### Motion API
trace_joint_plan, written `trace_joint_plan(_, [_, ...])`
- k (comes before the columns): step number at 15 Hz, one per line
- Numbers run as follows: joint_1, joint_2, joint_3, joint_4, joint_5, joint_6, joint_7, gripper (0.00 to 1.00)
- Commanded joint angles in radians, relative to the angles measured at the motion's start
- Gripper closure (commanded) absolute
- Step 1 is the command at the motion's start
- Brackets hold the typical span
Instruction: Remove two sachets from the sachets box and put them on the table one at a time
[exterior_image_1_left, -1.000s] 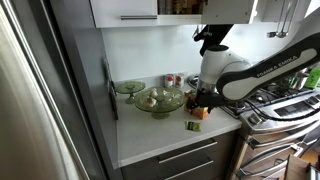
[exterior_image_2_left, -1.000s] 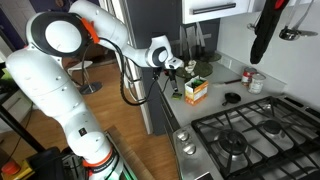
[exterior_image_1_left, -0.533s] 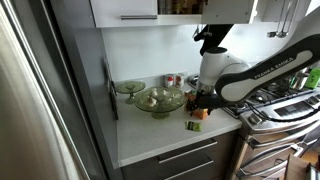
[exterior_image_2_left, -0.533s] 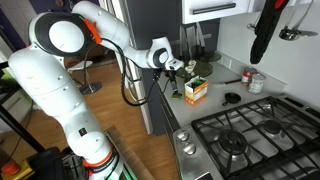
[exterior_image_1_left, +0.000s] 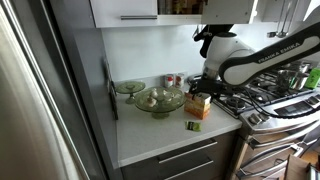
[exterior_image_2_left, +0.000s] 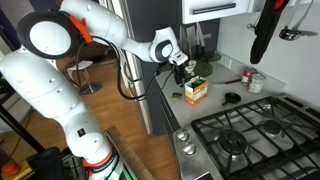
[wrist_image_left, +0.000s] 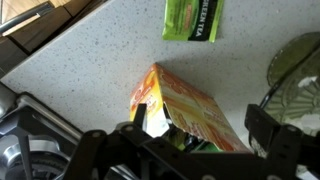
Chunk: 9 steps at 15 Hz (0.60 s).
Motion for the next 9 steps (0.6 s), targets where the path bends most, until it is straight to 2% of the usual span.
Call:
trace_joint_plan(1, [-0.017, -0.034, 0.005, 0.035, 0.02, -0.029, 0.094, 0.0])
trace_joint_plan(5, [-0.053, 0.028, 0.01, 0.109, -0.057, -0.027, 0.282, 0.0])
trace_joint_plan(9, [-0.046, 0.125, -0.012, 0.177, -0.036, -0.017, 0.351, 0.0])
